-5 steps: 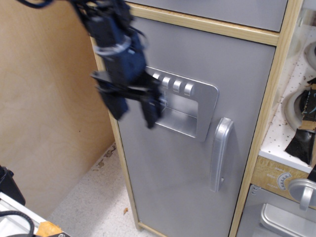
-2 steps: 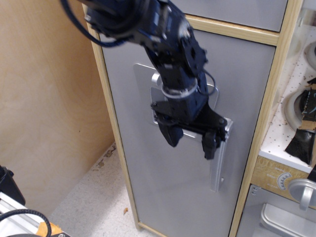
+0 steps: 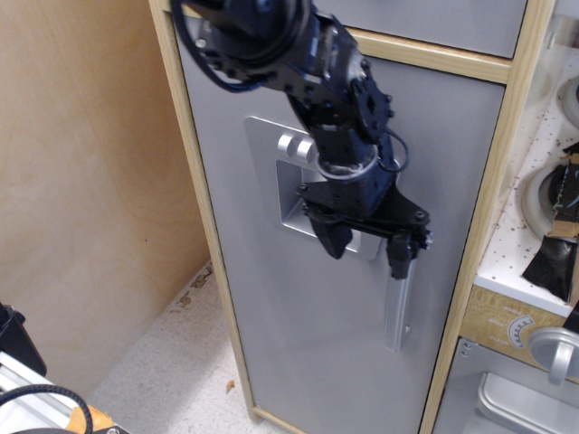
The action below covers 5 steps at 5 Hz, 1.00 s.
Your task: Open fridge
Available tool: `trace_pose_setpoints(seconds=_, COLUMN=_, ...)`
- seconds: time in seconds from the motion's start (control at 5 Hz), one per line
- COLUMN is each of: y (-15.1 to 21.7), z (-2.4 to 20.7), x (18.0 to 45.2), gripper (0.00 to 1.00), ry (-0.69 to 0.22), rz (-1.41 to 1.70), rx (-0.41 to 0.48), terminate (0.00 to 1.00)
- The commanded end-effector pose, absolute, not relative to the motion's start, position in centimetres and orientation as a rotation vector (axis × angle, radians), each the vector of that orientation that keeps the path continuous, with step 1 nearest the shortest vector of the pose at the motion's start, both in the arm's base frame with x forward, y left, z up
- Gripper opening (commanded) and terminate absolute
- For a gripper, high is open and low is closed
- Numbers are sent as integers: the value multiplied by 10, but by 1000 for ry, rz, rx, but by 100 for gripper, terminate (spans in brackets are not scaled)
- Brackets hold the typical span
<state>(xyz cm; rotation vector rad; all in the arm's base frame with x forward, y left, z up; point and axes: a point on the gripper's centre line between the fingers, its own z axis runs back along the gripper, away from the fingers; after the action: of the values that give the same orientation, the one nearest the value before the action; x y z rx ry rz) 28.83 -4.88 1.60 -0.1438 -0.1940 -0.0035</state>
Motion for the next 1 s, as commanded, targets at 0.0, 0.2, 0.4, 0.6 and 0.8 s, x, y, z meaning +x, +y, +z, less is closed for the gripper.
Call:
trace_pose_setpoints(seconds=0.0, y=-65, z=23, x=310, gripper=100, ry=-296, rz=6, rx=-168, terminate=0)
trace_pose_setpoints(seconds=0.2, y=-66, z=21, x=314, gripper=0, ry=-307, rz=-1, rx=-157, terminate=0)
trace_pose_setpoints(seconds=0.4, y=-68, z=20, x=317, gripper=0, ry=-311, rz=15, rx=-153, terminate=0)
trace_pose_setpoints(seconds=0.6, y=-68, z=18, x=312, gripper=0, ry=-303, rz=12, rx=-150, terminate=0)
trace_pose_setpoints(seconds=0.8, y=-68, z=22, x=286, gripper=0, ry=-231, rz=36, rx=-148, terminate=0)
